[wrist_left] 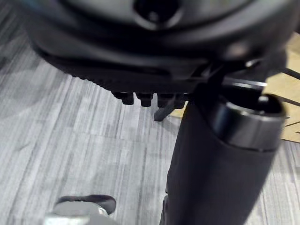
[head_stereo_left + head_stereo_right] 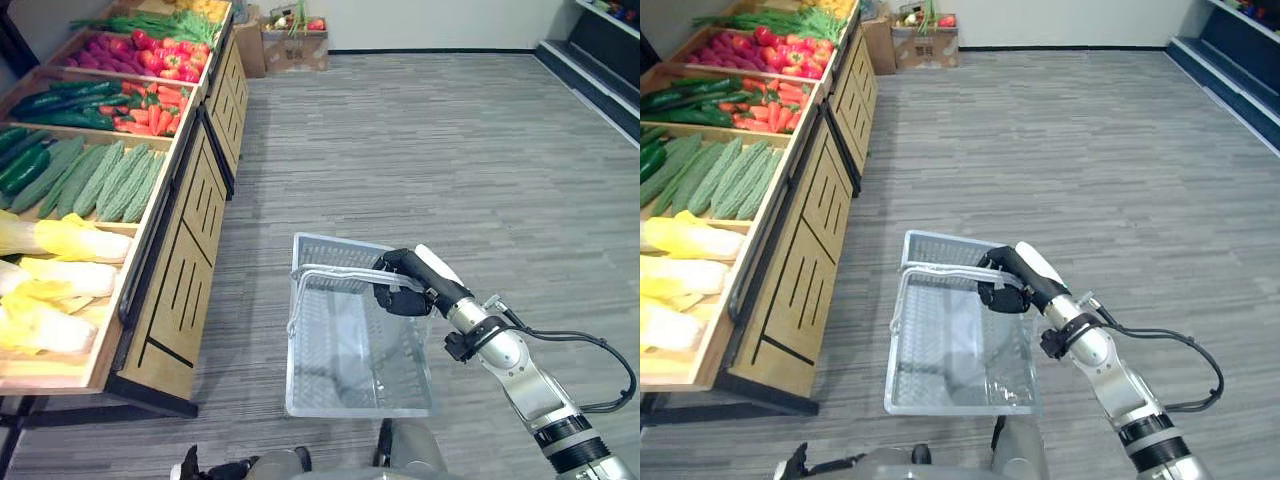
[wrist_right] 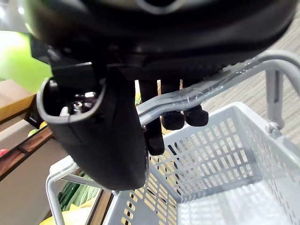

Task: Pick vegetable in the basket

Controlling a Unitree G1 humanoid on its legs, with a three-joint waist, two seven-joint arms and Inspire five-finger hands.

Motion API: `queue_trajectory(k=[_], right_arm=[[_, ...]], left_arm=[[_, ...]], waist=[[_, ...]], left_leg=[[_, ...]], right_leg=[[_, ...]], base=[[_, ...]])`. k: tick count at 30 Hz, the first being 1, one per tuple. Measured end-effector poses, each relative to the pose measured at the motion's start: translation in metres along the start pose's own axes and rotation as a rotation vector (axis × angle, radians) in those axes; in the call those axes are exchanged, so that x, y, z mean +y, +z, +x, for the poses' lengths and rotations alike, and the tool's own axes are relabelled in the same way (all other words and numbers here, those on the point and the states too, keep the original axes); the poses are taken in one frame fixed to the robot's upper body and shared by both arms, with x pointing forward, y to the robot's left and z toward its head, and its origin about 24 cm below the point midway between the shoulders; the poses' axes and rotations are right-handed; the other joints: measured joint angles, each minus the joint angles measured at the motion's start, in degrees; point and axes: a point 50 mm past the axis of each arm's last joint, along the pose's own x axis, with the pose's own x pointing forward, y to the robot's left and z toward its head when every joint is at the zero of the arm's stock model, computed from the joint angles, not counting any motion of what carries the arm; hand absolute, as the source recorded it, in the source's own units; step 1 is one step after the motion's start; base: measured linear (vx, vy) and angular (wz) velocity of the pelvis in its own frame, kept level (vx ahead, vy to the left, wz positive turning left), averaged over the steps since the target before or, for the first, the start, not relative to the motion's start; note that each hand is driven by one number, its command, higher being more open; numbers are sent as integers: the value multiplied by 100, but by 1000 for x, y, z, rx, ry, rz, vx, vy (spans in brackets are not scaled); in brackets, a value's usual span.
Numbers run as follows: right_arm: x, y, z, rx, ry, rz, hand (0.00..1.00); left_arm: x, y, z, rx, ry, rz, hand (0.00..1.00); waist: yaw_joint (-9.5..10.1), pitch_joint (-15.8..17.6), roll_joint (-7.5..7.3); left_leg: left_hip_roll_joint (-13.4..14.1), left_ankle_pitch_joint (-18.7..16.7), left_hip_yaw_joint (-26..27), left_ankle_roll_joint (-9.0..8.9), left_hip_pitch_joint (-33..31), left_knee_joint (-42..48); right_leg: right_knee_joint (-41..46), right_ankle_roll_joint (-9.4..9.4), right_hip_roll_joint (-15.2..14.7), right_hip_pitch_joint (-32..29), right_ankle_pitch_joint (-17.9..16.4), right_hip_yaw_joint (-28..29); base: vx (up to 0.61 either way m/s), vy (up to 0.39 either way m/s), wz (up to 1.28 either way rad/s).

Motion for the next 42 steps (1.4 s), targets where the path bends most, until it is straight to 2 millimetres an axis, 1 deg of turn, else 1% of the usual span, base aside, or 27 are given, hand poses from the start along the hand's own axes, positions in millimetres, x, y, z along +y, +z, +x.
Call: queue_trajectory(k=[1, 2, 3, 4, 5, 7, 9, 11, 12, 13, 14, 17, 19, 22, 24, 25, 27, 29, 30, 34, 35, 36, 38, 39, 40, 41, 42], right_arm=[[0, 0, 0, -1, -9, 5, 0], [1, 1, 1, -3, -11, 14, 0], [2, 2, 1, -6, -12, 20, 0], [2, 2, 2, -10, -18, 25, 0], [2, 1, 0, -3, -20, 25, 0], [-5, -3, -3, 15, -47, 20, 0], [-10, -6, -4, 33, -57, 11, 0], [-15, -8, -5, 43, -59, -3, 0], [-17, -9, -6, 49, -58, -8, 0], [-16, -9, -6, 51, -47, -7, 0], [-14, -9, -6, 51, -39, -6, 0], [-10, -7, -4, 43, -13, 7, 0], [-9, -7, -4, 42, 3, 16, 0], [-8, -6, -3, 35, 17, 19, 0], [-6, -6, -3, 34, 30, 20, 0], [-6, -6, -3, 37, 34, 17, 0], [-7, -8, -6, 46, 34, 14, 0], [-8, -12, -10, 59, 34, 9, 0], [-4, -13, -11, 66, 34, 22, 0], [-2, -11, -11, 42, 47, 7, 0], [-2, -11, -11, 38, 47, 6, 0], [-2, -11, -10, 30, 43, 8, 0], [1, -13, -13, 40, 34, 18, 0], [3, -16, -16, 53, 32, 22, 0], [3, -17, -16, 59, 31, 20, 0], [3, -19, -16, 66, 16, 16, 0], [4, -22, -17, 81, 9, 8, 0]], left_arm=[[0, 1, 0, -5, 4, -13, 100], [3, -1, 0, 5, 16, -25, 100], [6, -4, -1, 13, 25, -30, 100], [9, -5, 0, 22, 34, -33, 100], [6, -9, -1, 39, 31, -43, 100], [-2, -11, -3, 52, 14, -51, 100], [1, -13, -3, 55, 27, -60, 100], [3, -20, -5, 86, 41, -71, 100], [2, -23, -6, 88, 41, -79, 100], [1, -24, -8, 78, 48, -99, 100], [1, -26, -9, 75, 53, -103, 100], [-2, -27, -12, 57, 47, -119, 100], [-2, -27, -12, 55, 45, -116, 100], [-1, -30, -13, 74, 46, -112, 100], [-2, -33, -13, 95, 44, -108, 100], [-1, -33, -13, 104, 44, -105, 100], [-2, -34, -14, 109, 43, -102, 100], [-5, -37, -16, 116, 26, -82, 100], [-5, -35, -14, 117, 25, -76, 100], [-7, -25, -12, 80, 23, -90, 100], [-6, -25, -12, 78, 26, -90, 100], [-5, -24, -11, 78, 30, -81, 100], [0, -23, -10, 72, 34, -52, 100], [5, -21, -8, 67, 44, -42, 100], [6, -19, -7, 63, 46, -39, 100], [4, -15, -7, 44, 39, -33, 100], [4, -9, -6, 22, 37, -29, 100]], waist=[[38, -23, -69], [51, -39, -128], [57, -64, -209], [82, -33, -295], [110, -37, -173], [137, -63, 226], [126, -43, 219], [134, -52, 203], [151, -46, 216], [214, -27, 249], [253, -25, 260], [294, 23, 198], [294, 48, 159], [317, 82, 107], [302, 103, 73], [251, 115, 51], [182, 107, 62], [149, 7, 206], [179, -17, 95], [354, -34, -72], [364, -55, -80], [384, -136, -114], [385, -245, -243], [371, -330, -351], [357, -354, -387], [323, -370, -429], [289, -362, -403]], left_leg=[[120, -150, -113, -221, 95, 8], [142, -266, -142, -379, 161, 20], [140, -384, -188, -490, 205, 49], [163, -590, -273, -662, 308, 158], [324, -727, -332, -743, 318, 255], [906, -778, -395, -768, 322, 381], [1065, -571, -441, -863, 288, 710], [1131, -419, -571, -815, 14, 1677], [1198, -106, -591, -679, -324, 2583], [1287, 588, -637, -620, -701, 3426], [1306, 1002, -699, -623, -830, 3767], [1092, 205, -527, -559, -1418, 4825], [944, -159, -93, -498, -1600, 4516], [776, -439, 852, -387, -1669, 3074], [720, -321, 1701, -189, -1671, 1934], [686, -67, 2277, -94, -1669, 1261], [655, 311, 2681, -115, -1673, 654], [707, 1046, 2807, -52, -1659, 65], [520, 1191, 2878, 298, -1646, 118], [191, 382, 2915, 669, -1674, 846], [199, 207, 2896, 637, -1671, 969], [164, -67, 2834, 499, -1641, 1039], [-45, -151, 2665, 449, -1458, 804], [-209, -181, 2499, 484, -1320, 667], [-273, -200, 2394, 505, -1243, 606], [-424, -231, 2136, 521, -1061, 499], [-530, -231, 1866, 523, -762, 337]], right_leg=[[-1358, 204, 59, 89, 481, 205], [-1969, 305, 44, 160, 771, 319], [-2208, 336, -3, 176, 864, 384], [-2223, 366, -53, 239, 1388, 393], [-2045, 280, 79, 247, 1719, 308], [-1726, -13, 550, 239, 1443, -22], [-1275, -185, 637, 222, 1077, -137], [-870, -272, 683, 307, 635, -209], [-858, -357, 778, 464, 485, -201], [-990, -433, 924, 735, 422, -144], [-1102, -466, 998, 888, 401, -99], [-1465, -659, 1077, 1486, 319, 21], [-1706, -713, 1078, 1809, 284, 38], [-2069, -702, 1063, 2261, 225, 27], [-2194, -547, 950, 2528, 120, -140], [-2301, -407, 833, 2764, -5, -342], [-2370, -216, 722, 3012, -170, -615], [-2370, 39, 703, 3195, -425, -839], [-2317, 213, 494, 3274, -577, -963], [-2322, 623, 84, 3623, -258, -1209], [-2246, 654, 66, 3653, -216, -1225], [-1881, 663, -5, 3572, -207, -1242], [-478, 774, -335, 3054, -139, -1236], [669, 846, -614, 2597, 210, -1119], [1251, 734, -734, 2342, 519, -1006], [2459, 386, -949, 1849, 683, -860], [3229, 143, -1003, 1496, 496, -759]], base=[[504, -392, 64], [435, -377, 52], [355, -343, 36], [360, -376, 32], [418, -440, 36], [437, -427, 24], [441, -385, 13], [310, -294, 5], [268, -260, -20], [327, -292, -31], [296, -165, -43], [276, -82, -25], [282, -24, -7], [293, 33, 7], [390, 118, 39], [431, 153, 66], [365, 135, 78], [408, 165, 71], [555, 233, 45], [427, 155, 29], [435, 184, 29], [357, 199, 33], [351, 225, 50], [271, 180, 60], [329, 184, 89], [359, 133, 104], [367, 102, 111]])
